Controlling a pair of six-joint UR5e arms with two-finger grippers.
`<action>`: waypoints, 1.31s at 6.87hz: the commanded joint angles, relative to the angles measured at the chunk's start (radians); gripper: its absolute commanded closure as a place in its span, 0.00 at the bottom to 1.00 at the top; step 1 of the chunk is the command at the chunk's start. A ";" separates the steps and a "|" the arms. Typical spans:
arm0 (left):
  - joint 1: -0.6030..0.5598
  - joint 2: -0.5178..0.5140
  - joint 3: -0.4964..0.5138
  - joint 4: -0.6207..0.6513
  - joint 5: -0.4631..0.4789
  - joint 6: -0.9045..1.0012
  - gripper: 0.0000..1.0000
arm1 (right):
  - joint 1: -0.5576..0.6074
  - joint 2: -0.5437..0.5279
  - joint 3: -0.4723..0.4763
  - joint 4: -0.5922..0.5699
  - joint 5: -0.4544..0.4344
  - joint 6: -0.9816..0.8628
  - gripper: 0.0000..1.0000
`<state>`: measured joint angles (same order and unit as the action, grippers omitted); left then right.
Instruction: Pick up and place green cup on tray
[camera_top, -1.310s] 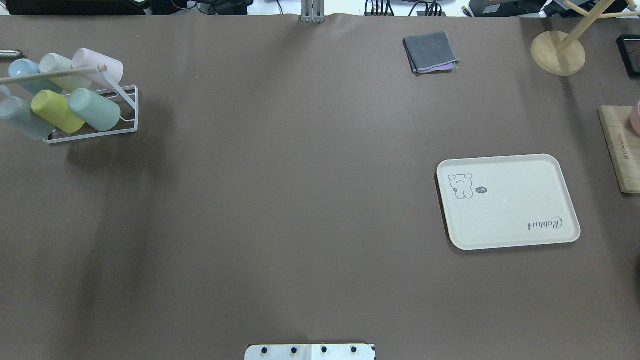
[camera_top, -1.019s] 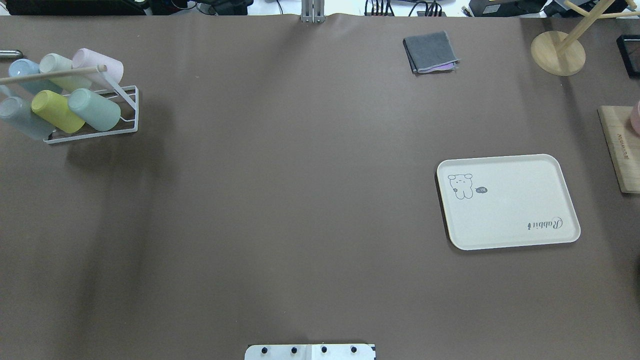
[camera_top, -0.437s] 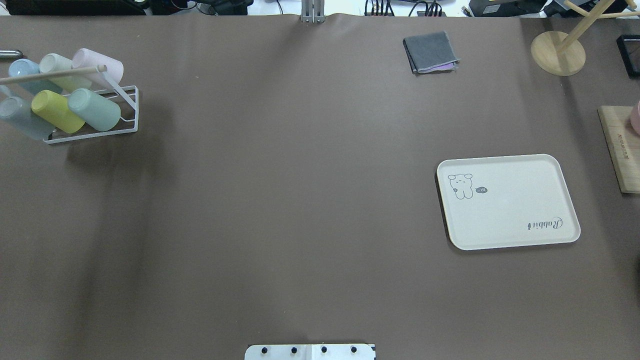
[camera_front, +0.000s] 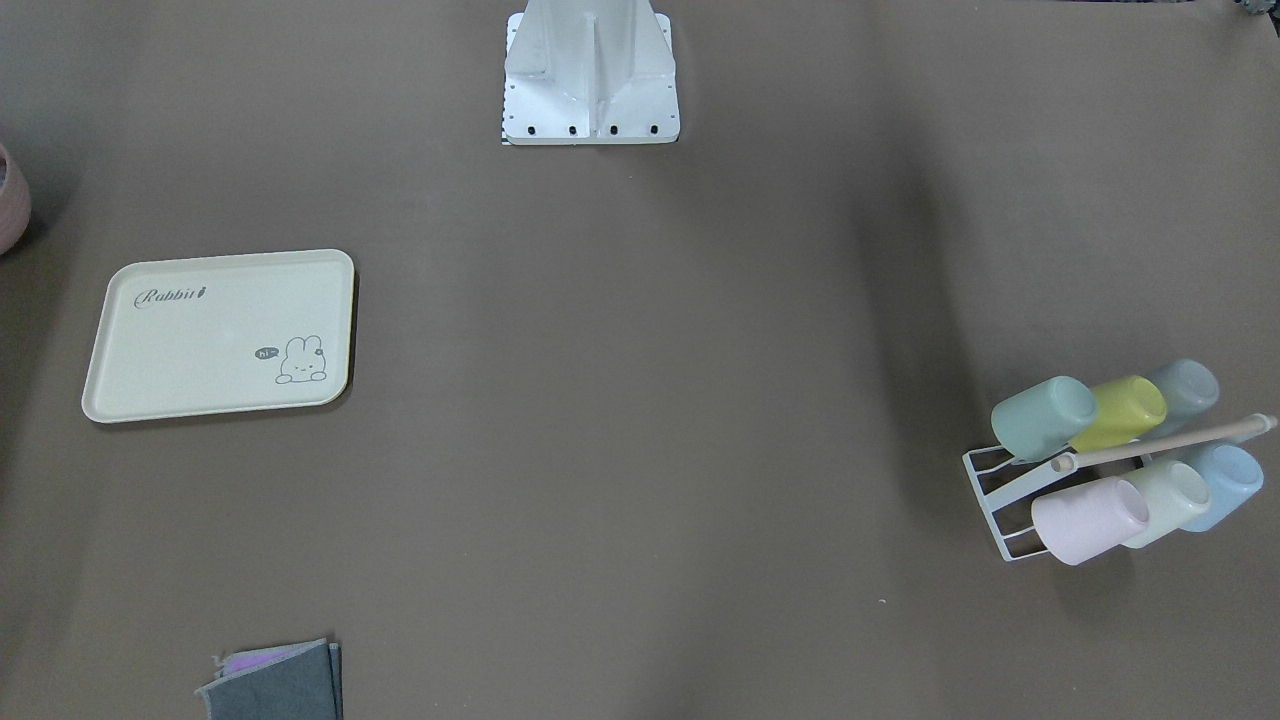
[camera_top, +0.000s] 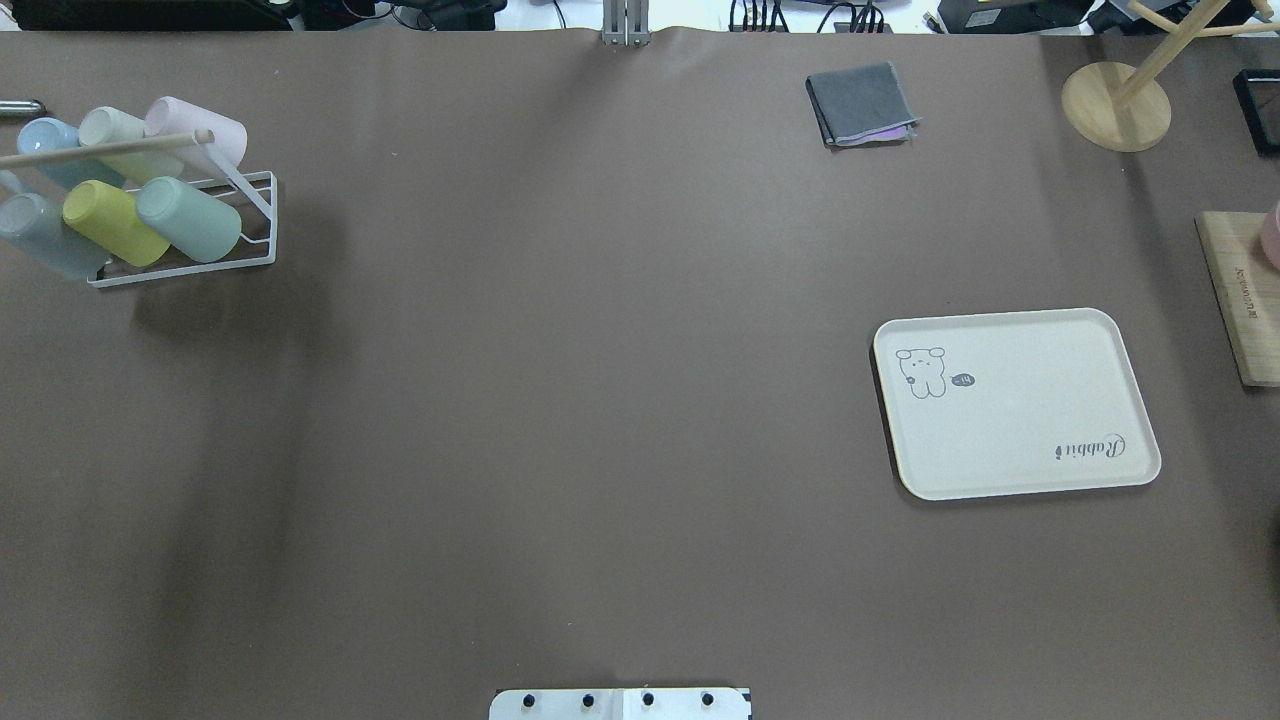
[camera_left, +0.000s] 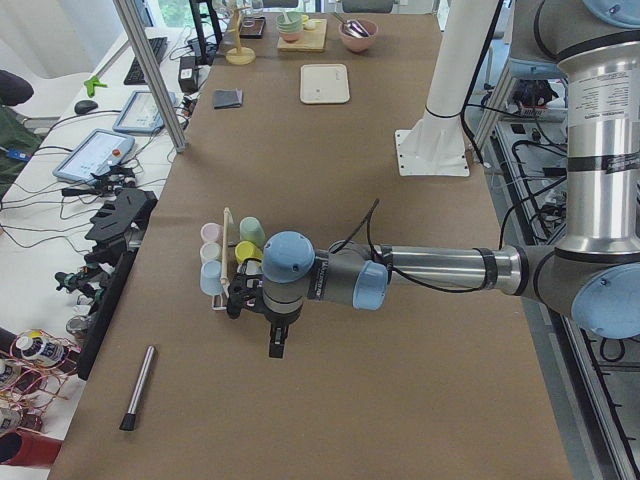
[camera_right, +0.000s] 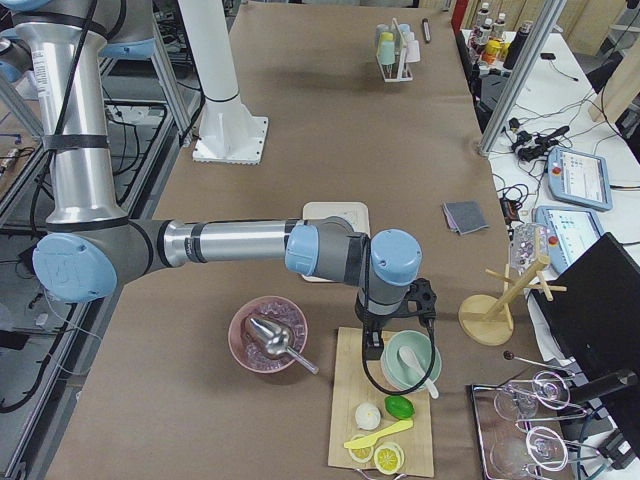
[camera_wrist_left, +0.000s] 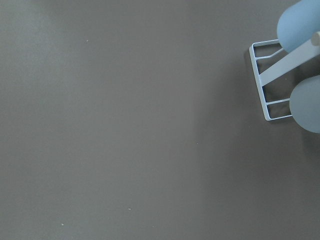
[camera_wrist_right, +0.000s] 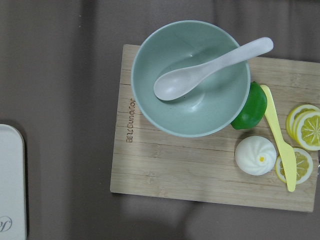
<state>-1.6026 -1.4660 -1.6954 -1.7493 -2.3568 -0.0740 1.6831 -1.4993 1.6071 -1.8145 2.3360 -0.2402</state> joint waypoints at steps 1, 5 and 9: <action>0.003 0.009 0.008 -0.085 -0.002 0.003 0.02 | 0.000 -0.004 0.008 0.000 0.002 0.001 0.00; 0.003 -0.005 0.010 -0.124 0.018 0.000 0.02 | 0.000 -0.006 0.008 0.000 0.002 0.001 0.00; 0.068 -0.034 -0.082 -0.119 0.074 0.002 0.02 | -0.032 -0.011 0.019 -0.003 -0.020 0.002 0.00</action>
<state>-1.5714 -1.4952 -1.7335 -1.8713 -2.3207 -0.0728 1.6679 -1.4994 1.6251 -1.8174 2.3305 -0.2395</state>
